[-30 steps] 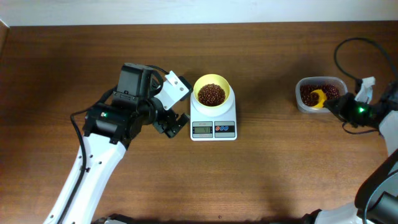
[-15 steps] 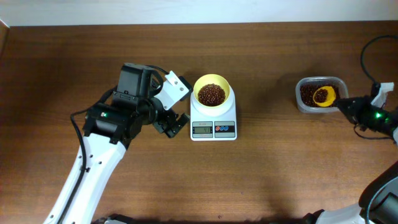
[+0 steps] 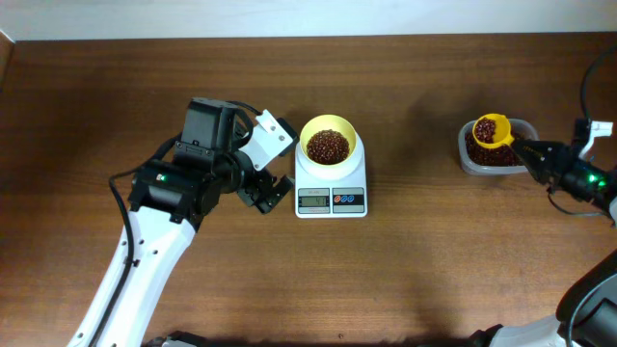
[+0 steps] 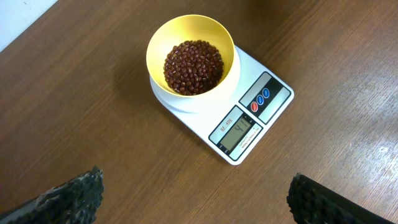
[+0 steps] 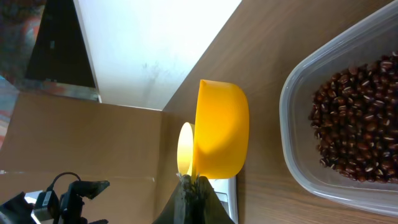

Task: Scoop item into bowl and weigh 50g on scale
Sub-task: 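Dip the scoop into the red beans again with the right gripper, then carry the filled scoop with the right gripper over the yellow bowl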

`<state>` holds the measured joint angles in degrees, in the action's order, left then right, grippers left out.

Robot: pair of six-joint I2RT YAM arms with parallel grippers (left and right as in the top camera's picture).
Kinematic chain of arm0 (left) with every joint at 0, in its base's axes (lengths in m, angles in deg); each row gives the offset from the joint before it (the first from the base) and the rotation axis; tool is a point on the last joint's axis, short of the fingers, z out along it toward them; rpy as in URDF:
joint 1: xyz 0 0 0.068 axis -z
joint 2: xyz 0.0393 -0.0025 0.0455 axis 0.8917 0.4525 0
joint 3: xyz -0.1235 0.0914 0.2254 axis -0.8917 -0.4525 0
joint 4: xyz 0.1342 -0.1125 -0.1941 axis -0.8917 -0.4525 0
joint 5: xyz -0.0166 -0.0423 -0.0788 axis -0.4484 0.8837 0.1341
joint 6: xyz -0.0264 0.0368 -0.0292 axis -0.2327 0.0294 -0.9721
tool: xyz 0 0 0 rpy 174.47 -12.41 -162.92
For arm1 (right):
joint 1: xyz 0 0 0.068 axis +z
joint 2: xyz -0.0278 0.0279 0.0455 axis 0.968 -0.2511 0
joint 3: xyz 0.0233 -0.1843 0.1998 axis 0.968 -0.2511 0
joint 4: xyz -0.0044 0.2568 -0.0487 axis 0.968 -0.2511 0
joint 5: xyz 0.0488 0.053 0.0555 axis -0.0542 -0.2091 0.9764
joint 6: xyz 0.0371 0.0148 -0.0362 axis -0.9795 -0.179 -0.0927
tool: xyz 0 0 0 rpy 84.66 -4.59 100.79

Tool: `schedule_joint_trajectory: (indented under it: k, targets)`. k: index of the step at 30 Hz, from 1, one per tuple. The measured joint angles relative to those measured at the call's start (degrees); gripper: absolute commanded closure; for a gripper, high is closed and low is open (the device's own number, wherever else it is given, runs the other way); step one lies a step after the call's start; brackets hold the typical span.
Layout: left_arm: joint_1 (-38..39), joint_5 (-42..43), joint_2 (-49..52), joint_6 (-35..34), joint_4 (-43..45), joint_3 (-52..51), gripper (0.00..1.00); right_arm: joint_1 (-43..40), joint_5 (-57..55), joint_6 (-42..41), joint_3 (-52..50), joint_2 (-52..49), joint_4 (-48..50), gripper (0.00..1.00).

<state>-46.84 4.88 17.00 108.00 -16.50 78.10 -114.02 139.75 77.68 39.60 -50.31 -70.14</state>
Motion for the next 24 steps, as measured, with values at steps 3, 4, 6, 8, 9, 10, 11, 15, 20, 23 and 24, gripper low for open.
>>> schedule_joint_trajectory:
  k: [3, 4, 6, 8, 9, 10, 11, 15, 20, 23, 24]
  targets:
    - [0.0, 0.0, 0.0, -0.02, 0.0, 0.0, 0.01, 3.41, 0.24, -0.13, 0.02, 0.0, 0.0, 0.96]
    - [0.0, 0.0, 0.0, -0.02, 0.0, 0.0, 0.01, 5.84, 0.48, -0.92, 0.0, 0.0, 0.09, 0.96]
    - [0.0, 0.0, 0.0, 0.0, 0.0, 0.0, 0.01, 10.14, 0.61, -1.97, 0.02, 0.0, 0.57, 0.96]
    - [0.0, 0.0, 0.0, 0.0, 0.0, 0.0, 0.01, 14.01, 0.9, -2.78, -0.02, 0.0, 1.66, 0.96]
    - [0.0, 0.0, 0.0, 0.0, -0.02, 0.0, 0.01, 15.98, 0.9, -3.82, -0.04, 0.0, 3.26, 0.96]
    - [0.0, 0.0, 0.0, 0.0, 0.0, 0.0, 0.01, 17.75, 0.98, -5.22, -0.15, 0.0, 5.42, 0.96]
    - [0.0, 0.0, 0.0, -0.02, 0.04, 0.0, 0.01, 19.06, 1.01, -6.8, -0.28, -0.02, 8.92, 0.96]
    - [0.0, 0.0, 0.0, 0.0, 0.02, 0.0, 0.01, 27.74, 0.68, -15.02, -0.39, -0.09, 19.63, 0.96]
    - [0.0, 0.0, 0.0, 0.0, 0.0, 0.0, 0.01, 36.46, -4.59, -19.5, -0.39, -0.09, 21.33, 0.96]
    - [0.0, 0.0, 0.0, 0.0, 0.0, 0.0, 0.01, 40.22, -8.85, -19.61, -0.39, -0.09, 24.48, 0.96]
    - [0.0, 0.0, 0.0, 0.0, 0.0, 0.0, 0.01, 41.24, -9.57, -18.53, -0.39, -0.11, 25.38, 0.96]
